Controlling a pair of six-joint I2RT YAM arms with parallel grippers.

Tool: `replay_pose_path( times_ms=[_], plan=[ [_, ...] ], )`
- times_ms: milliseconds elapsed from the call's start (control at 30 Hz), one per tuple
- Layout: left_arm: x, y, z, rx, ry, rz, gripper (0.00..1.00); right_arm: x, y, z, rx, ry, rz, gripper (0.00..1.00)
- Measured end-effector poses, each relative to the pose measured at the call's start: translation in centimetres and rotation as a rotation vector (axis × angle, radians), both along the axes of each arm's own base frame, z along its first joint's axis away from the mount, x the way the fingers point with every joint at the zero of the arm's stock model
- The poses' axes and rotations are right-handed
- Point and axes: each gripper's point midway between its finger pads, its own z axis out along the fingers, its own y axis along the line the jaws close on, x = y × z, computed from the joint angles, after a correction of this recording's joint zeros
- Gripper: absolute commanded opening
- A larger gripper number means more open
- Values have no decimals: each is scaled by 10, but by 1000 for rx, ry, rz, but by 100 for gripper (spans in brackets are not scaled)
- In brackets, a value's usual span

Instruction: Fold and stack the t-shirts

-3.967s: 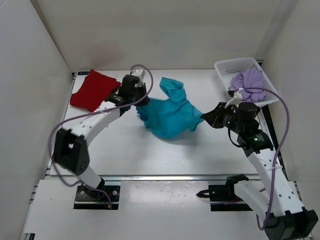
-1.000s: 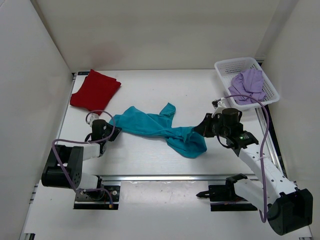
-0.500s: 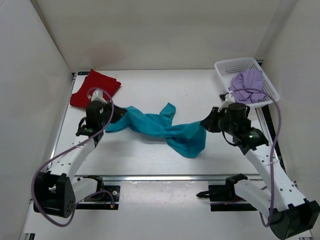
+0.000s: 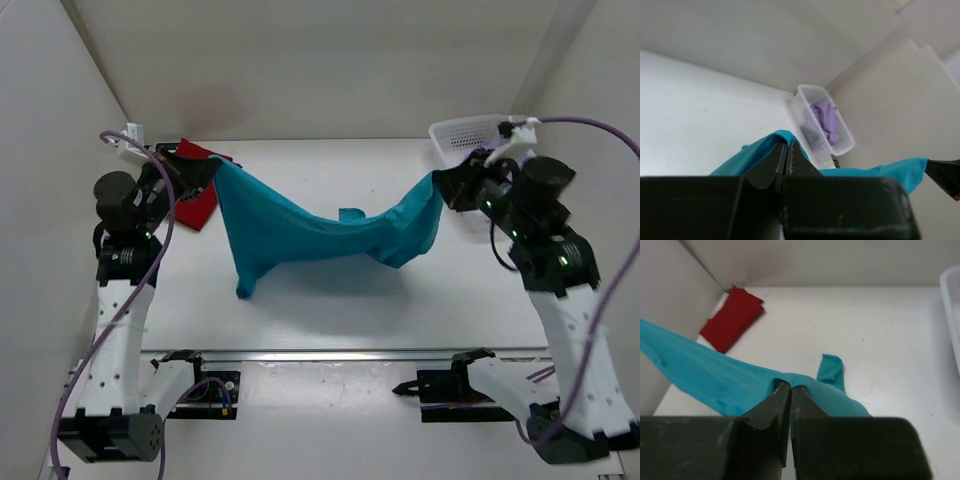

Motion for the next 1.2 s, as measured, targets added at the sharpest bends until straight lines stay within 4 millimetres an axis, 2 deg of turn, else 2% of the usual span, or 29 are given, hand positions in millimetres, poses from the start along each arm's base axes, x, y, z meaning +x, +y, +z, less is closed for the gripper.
replay_pose_path(
  times_ms=[67,133,167,233,300,367,400,467,500,567,667,733,767,833,867,933,1000,1033,1067,1100,1200],
  plan=[
    [19,6,-29,6,78,26,0,35,-4,-34,-14,95,-2,1],
    [44,10,-70,25,190,56,0,71,-5,-73,-46,219,-7,0],
    [56,12,-89,35,240,70,0,86,-3,-87,-60,262,-1,0],
    [80,10,-130,62,346,81,0,124,5,-127,-99,391,27,0],
    [103,3,-167,90,453,78,0,161,11,-149,-124,483,48,0],
    [137,-3,-189,106,530,70,0,203,13,-145,-121,490,60,0],
    [153,-7,-191,103,541,64,0,221,12,-135,-107,474,56,0],
    [187,-12,-185,87,531,57,0,265,-3,-97,-67,338,25,1],
    [199,-12,-175,79,508,61,0,272,-13,-83,-46,295,11,0],
    [215,-11,-143,59,446,74,0,275,-38,-51,0,218,-32,0],
    [225,-2,-66,11,279,99,0,271,-70,7,64,69,-84,0],
    [222,11,-8,-28,141,121,0,263,-86,52,93,-57,-109,0],
    [218,21,17,-43,83,136,0,256,-91,75,105,-119,-110,0],
    [208,40,53,-64,-7,168,0,239,-90,112,111,-226,-86,0],
    [203,48,66,-68,-43,180,0,229,-88,129,111,-272,-73,0],
    [195,59,80,-70,-92,200,0,212,-80,148,99,-332,-38,1],
    [190,64,74,-68,-96,210,0,201,-75,145,78,-337,-20,0],
    [189,64,66,-67,-88,211,0,198,-75,137,70,-323,-18,0],
    [190,64,54,-63,-70,212,0,196,-75,119,62,-294,-19,0],
    [190,64,39,-57,-47,214,0,193,-77,99,58,-253,-27,0],
    [187,63,-27,-23,78,226,0,185,-83,-3,72,-49,-63,0]
  ],
)
